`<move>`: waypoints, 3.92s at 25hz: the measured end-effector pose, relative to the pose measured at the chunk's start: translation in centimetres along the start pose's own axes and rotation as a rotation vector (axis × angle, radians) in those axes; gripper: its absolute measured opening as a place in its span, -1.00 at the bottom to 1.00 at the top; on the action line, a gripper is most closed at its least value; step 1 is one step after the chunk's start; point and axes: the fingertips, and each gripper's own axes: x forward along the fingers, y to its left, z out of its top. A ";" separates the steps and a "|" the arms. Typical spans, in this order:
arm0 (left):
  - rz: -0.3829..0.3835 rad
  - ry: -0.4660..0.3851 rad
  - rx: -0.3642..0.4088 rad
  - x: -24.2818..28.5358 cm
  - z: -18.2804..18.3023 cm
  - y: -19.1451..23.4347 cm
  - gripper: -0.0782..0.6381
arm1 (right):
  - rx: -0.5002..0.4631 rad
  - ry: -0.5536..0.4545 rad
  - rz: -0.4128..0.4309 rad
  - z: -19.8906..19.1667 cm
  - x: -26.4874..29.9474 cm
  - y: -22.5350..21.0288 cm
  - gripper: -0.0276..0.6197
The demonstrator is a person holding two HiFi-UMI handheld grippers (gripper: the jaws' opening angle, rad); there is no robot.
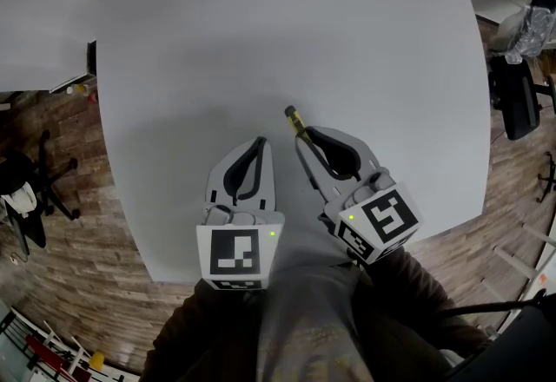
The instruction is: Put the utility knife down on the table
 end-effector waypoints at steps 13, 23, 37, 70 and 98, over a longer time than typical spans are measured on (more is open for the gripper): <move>-0.011 0.017 -0.016 0.2 -0.7 -0.3 -0.77 | 0.012 0.019 -0.007 -0.9 -0.1 -0.3 -0.76; -0.021 0.037 -0.027 0.6 -1.3 -0.1 -0.77 | 0.025 0.033 -0.013 -1.7 0.4 -0.5 -0.76; -0.019 0.059 -0.031 1.6 -2.2 0.4 -0.77 | 0.043 0.059 -0.015 -2.6 1.2 -1.2 -0.76; -0.031 0.106 -0.056 2.6 -3.6 0.5 -0.77 | 0.075 0.115 -0.021 -4.9 1.7 -2.2 -0.75; -0.021 0.116 -0.074 2.9 -4.4 1.0 -0.78 | 0.094 0.154 -0.032 -6.7 2.1 -2.5 -0.75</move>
